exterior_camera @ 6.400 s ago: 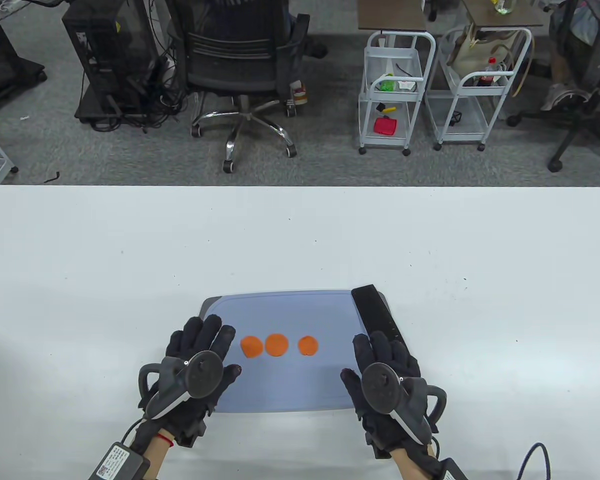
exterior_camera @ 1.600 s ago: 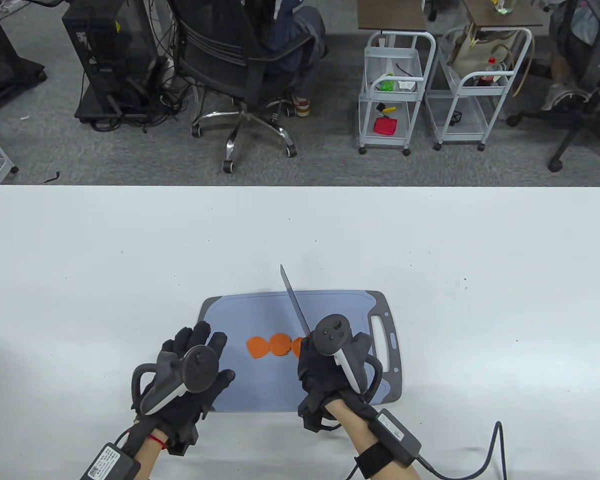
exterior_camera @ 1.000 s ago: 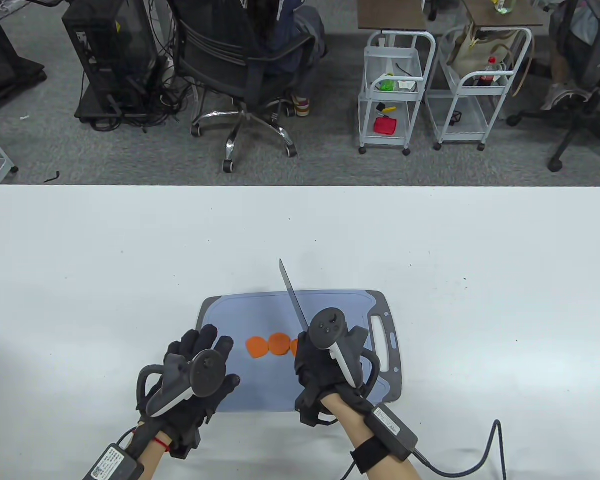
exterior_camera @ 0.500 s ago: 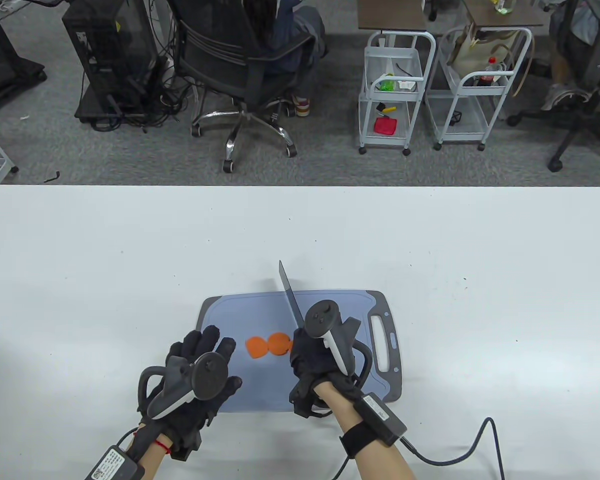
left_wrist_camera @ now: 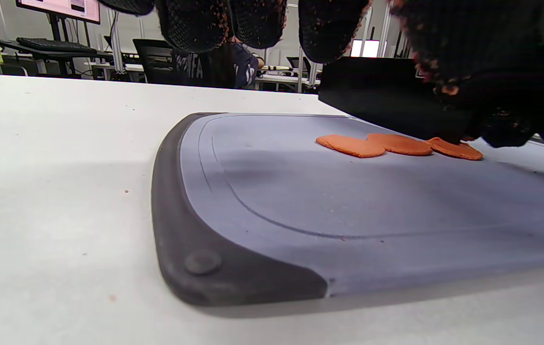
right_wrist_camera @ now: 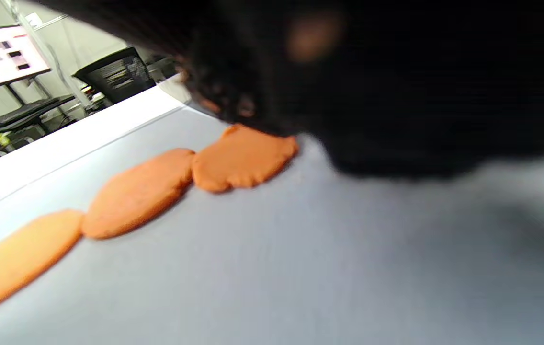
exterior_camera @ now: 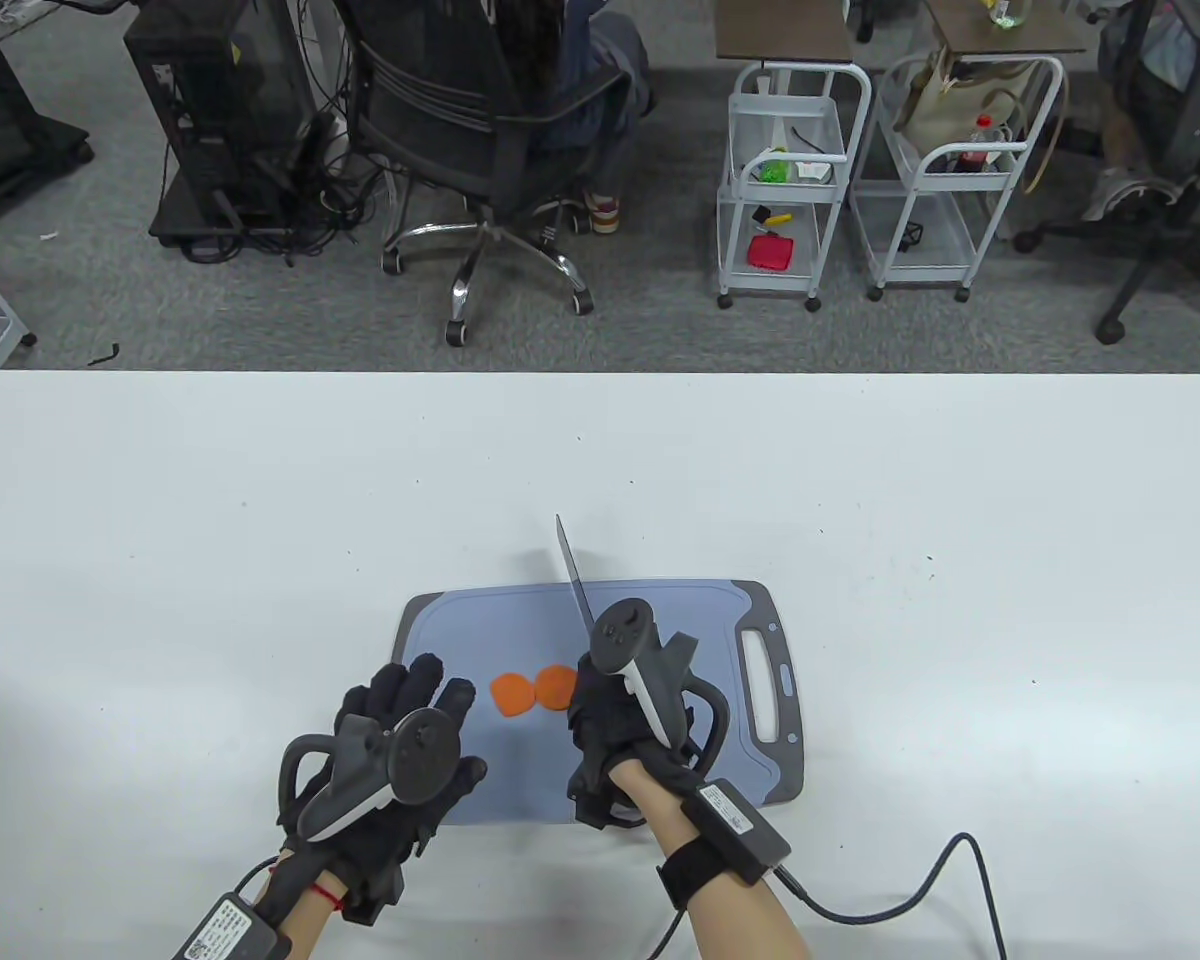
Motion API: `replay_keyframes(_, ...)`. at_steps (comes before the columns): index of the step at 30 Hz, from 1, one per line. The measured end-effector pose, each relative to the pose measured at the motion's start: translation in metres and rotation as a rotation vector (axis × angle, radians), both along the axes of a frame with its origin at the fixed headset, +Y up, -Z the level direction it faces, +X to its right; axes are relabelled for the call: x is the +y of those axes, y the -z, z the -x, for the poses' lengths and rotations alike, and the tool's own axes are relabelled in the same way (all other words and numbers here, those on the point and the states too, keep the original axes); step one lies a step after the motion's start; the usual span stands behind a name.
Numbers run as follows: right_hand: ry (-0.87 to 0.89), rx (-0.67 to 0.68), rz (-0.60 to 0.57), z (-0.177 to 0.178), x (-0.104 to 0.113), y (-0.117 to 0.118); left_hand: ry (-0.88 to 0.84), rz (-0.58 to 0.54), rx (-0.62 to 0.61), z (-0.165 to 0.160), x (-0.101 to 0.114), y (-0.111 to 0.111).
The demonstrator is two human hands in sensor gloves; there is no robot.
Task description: Chop plasticine discs into granules with repetitive downward strikes
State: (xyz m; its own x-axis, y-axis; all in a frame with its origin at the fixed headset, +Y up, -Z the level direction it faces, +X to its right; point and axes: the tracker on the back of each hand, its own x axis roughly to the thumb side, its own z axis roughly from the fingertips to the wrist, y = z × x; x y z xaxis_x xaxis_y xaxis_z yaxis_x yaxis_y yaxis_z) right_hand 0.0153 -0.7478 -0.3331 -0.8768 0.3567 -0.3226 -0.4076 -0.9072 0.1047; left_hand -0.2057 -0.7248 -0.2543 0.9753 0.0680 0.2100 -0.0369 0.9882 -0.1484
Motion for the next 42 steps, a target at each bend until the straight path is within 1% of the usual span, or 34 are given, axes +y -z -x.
replay_keyframes(3,0.027,0.029,-0.014,-0.003,0.007,-0.006,0.000,0.006,-0.002,0.000,0.000,0.000)
replay_keyframes(4,0.047,0.040,-0.050,-0.004,0.014,-0.017,0.001,0.009,-0.003,-0.001,0.000,0.000)
replay_keyframes(6,0.060,0.030,-0.028,-0.007,0.016,-0.031,0.003,0.007,-0.005,-0.001,0.000,0.000)
replay_keyframes(8,0.052,0.018,-0.001,-0.008,0.013,-0.040,0.009,0.006,-0.007,-0.001,0.000,0.000)
replay_keyframes(9,0.031,0.017,0.015,-0.007,0.008,-0.040,0.011,0.006,-0.009,-0.002,0.000,0.000)
replay_keyframes(10,-0.007,0.006,0.047,-0.006,-0.001,-0.035,0.012,0.008,-0.012,-0.002,-0.001,-0.001)
replay_keyframes(11,0.016,0.011,-0.016,-0.005,0.000,-0.033,0.014,0.010,-0.013,-0.003,-0.002,-0.001)
replay_keyframes(12,-0.025,0.015,-0.023,-0.002,-0.002,-0.029,0.018,0.013,-0.015,-0.004,-0.002,-0.001)
replay_keyframes(16,-0.069,0.056,-0.015,0.005,0.000,-0.013,0.016,0.017,-0.017,-0.005,-0.003,-0.002)
replay_keyframes(18,-0.050,0.079,-0.015,0.003,0.001,-0.007,0.015,0.024,-0.016,-0.004,-0.003,-0.002)
replay_keyframes(20,-0.036,0.097,-0.022,0.000,0.008,-0.010,0.010,0.020,-0.015,-0.004,-0.003,-0.003)
replay_keyframes(23,0.017,0.094,-0.048,-0.003,0.021,-0.025,0.011,0.031,-0.013,-0.003,-0.004,-0.001)
replay_keyframes(26,-0.004,0.046,-0.013,-0.003,0.020,-0.036,0.017,0.032,-0.013,-0.004,-0.004,-0.001)
replay_keyframes(28,0.014,0.045,0.053,-0.003,0.009,-0.034,0.021,0.036,-0.016,-0.004,-0.004,-0.001)
replay_keyframes(29,0.038,0.016,0.031,-0.003,0.002,-0.032,0.026,0.037,-0.017,-0.005,-0.004,-0.001)
replay_keyframes(30,0.031,0.005,0.030,-0.002,-0.002,-0.029,0.029,0.037,-0.018,-0.005,-0.004,-0.001)
replay_keyframes(31,0.015,0.004,-0.005,0.001,-0.004,-0.026,0.032,0.036,-0.018,-0.005,-0.004,-0.002)
replay_keyframes(34,0.020,0.005,0.031,0.003,-0.003,-0.012,0.026,0.027,-0.016,-0.005,-0.002,-0.002)
replay_keyframes(37,-0.056,0.057,0.032,0.008,0.004,-0.002,0.019,0.022,-0.018,-0.004,-0.001,-0.003)
replay_keyframes(39,-0.056,0.066,0.029,0.008,0.012,-0.005,0.015,0.022,-0.018,-0.004,-0.001,-0.003)
replay_keyframes(40,-0.023,0.072,-0.027,0.007,0.017,-0.011,0.012,0.027,-0.016,-0.004,-0.001,-0.003)
replay_keyframes(42,-0.012,0.051,-0.056,0.004,0.022,-0.019,0.014,0.029,-0.016,-0.004,-0.001,-0.003)
